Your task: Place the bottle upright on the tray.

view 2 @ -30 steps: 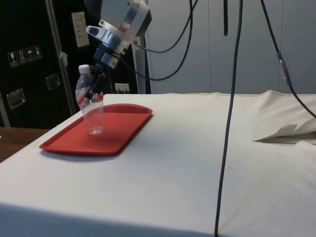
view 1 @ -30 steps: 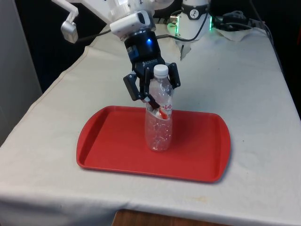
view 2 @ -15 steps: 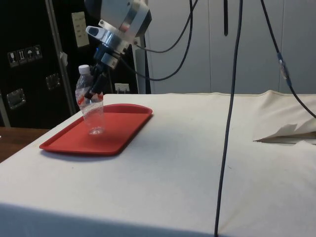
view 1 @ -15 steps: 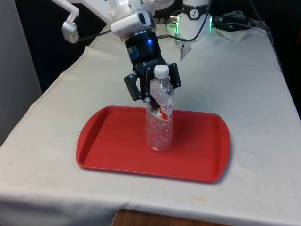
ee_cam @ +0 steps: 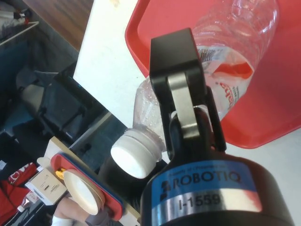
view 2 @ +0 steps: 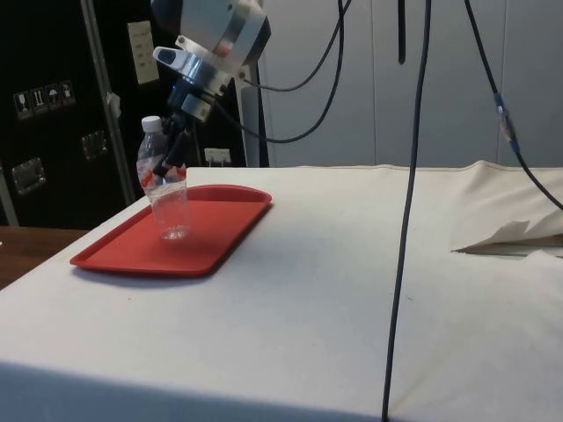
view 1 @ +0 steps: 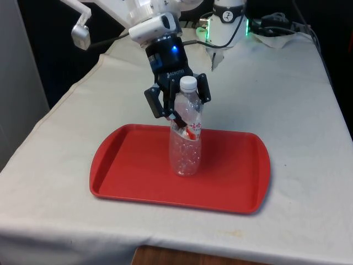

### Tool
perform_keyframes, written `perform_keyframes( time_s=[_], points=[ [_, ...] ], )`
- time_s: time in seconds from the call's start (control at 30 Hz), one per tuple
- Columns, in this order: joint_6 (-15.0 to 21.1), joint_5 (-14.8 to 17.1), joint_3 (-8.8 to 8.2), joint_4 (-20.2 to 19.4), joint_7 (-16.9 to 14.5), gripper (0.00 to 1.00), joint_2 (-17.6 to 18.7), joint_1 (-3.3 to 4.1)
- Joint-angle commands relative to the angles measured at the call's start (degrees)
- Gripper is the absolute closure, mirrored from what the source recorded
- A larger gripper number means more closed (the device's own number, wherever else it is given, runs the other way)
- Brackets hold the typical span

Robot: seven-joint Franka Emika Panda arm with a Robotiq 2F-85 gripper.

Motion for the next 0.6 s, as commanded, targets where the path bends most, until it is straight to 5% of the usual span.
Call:
perform_keyframes(
  time_s=[0.0, 0.57],
  points=[
    [-0.06, -0.46, -0.23, 0.0, 0.46, 0.67, 0.06, 0.17],
    [0.0, -0.06, -0.06, 0.0, 0.06, 0.62, 0.0, 0.06]
  ],
)
